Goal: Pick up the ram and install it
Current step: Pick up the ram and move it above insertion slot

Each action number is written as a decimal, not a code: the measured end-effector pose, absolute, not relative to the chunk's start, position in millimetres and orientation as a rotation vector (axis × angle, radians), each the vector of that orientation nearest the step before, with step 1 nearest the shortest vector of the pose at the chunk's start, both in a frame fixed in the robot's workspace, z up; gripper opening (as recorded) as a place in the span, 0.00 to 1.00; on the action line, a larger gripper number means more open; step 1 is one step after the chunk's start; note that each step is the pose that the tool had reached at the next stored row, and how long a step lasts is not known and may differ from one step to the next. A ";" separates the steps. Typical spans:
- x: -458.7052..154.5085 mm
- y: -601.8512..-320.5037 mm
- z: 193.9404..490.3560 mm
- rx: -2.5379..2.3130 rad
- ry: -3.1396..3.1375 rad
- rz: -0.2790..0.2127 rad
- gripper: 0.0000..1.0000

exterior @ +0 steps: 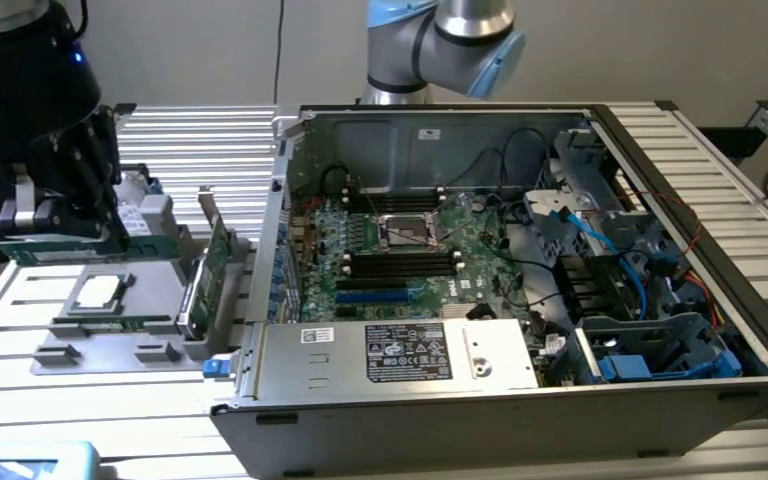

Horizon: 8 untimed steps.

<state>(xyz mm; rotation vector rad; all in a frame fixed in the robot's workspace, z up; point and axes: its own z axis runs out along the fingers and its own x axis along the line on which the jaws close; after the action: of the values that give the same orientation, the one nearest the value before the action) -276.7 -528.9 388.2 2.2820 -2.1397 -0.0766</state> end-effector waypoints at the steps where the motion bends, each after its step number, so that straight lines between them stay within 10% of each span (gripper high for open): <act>1: -272.6 -529.3 391.7 2.282 -2.140 -0.077 0.13; 8: -240.3 -529.8 398.5 2.282 -2.139 -0.078 0.13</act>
<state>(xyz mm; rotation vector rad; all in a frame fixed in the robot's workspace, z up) -240.3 -529.8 398.5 2.2821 -2.1391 -0.0776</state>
